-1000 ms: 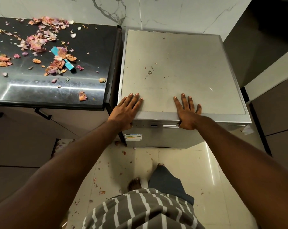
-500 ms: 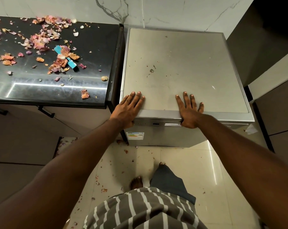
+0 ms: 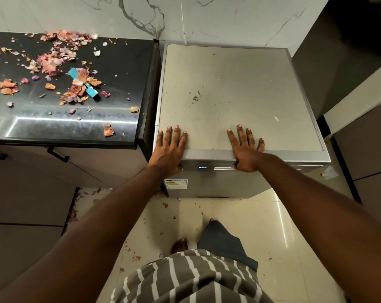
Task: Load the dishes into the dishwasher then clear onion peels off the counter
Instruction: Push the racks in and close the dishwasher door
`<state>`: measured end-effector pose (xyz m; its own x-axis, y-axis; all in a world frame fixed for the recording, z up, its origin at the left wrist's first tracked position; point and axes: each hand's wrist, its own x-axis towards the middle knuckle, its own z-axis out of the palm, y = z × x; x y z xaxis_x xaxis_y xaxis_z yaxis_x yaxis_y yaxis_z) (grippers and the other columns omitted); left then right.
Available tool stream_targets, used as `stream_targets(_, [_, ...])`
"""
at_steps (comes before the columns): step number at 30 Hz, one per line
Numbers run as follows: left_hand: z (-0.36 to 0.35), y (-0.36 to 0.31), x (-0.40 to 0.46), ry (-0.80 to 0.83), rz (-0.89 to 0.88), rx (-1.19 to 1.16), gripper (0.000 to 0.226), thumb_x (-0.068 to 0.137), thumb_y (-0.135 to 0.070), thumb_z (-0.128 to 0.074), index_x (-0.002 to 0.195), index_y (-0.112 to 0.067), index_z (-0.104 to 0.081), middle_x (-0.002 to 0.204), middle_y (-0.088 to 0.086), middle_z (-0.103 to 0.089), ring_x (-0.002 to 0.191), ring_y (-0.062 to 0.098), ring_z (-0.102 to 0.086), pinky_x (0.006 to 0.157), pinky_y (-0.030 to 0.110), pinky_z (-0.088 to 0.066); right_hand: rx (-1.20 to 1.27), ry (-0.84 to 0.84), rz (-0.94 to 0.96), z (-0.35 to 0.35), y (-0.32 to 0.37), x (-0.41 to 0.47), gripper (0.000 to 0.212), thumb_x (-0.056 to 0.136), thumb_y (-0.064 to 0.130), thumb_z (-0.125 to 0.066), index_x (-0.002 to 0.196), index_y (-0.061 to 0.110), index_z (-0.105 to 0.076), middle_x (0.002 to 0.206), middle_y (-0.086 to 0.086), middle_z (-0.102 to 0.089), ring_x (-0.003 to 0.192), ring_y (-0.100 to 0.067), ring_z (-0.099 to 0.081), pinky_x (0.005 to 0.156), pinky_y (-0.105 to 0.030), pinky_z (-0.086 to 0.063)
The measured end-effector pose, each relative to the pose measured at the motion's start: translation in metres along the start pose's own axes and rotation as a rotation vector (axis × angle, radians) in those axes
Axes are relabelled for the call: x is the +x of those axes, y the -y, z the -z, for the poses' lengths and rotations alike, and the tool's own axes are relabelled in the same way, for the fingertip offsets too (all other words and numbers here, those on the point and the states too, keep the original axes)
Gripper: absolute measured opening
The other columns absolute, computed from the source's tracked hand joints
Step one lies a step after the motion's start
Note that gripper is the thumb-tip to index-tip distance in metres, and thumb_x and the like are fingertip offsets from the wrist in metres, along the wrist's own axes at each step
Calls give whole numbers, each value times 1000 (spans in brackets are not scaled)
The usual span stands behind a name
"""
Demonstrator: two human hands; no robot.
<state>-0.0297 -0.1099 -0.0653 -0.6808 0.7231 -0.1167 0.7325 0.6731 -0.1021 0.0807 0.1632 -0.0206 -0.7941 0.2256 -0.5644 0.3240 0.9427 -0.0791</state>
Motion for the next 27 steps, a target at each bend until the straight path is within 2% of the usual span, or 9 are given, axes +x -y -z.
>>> stream_targets(27, [-6,1,1,-8,-17,7,135,71,-58,-85,163,-6,-1,168,31,-5,154,54,-7,121,68,-19,2,-35,-17,-4,1,1,130,91,9,-74,154,37,37,157,0,51,148,-31,42,121,-67,12])
